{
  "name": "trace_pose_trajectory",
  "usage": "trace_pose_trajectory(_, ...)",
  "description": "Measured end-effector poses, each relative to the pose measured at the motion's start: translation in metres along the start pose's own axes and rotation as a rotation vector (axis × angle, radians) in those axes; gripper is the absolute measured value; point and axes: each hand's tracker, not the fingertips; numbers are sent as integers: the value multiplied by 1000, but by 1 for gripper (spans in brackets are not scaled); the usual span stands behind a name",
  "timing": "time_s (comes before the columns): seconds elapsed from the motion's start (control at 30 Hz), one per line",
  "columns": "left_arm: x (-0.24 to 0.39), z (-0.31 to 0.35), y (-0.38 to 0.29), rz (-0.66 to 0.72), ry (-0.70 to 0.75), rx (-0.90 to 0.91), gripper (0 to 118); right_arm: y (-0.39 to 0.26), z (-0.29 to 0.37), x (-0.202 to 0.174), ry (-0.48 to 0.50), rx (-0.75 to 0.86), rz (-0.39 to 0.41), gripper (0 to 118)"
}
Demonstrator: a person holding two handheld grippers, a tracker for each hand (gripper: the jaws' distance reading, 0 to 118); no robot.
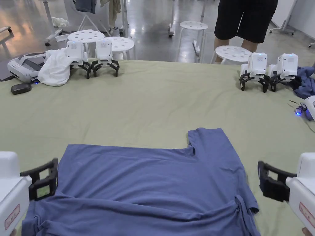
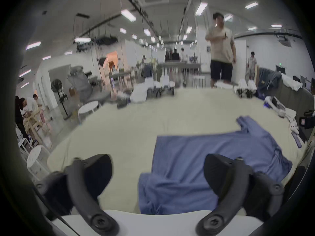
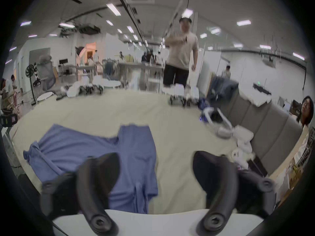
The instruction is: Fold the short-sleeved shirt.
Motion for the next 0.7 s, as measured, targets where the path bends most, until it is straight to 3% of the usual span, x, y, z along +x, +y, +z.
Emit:
trace_pose_trajectory(0.03, 5, 0, 4, -14, 1, 19, 13, 6, 3, -6, -1, 21, 14, 15)
trace_pose_trajectory(0.07, 11, -1, 7, -23, 8, 23, 1, 9, 5, -12, 5, 43, 13, 5)
trace_pose_trajectory(0.2, 22, -9, 4, -43, -48, 14, 0, 10, 0, -29, 57, 34, 32, 4)
trace_pose_trajectory(0.4, 26, -39, -8, -56, -50, -36, 0, -3, -19, -47, 56, 33, 86, 4)
trace_pose_trajectory(0.6, 23, -103, -18, -122, -59, -145, 0, -10, -43, -48, 65, -11, 81, 4)
trace_pose_trajectory(0.7, 11, -156, -21, -60, -73, -238, 0, -12, -55, -45, 71, -40, 79, 4)
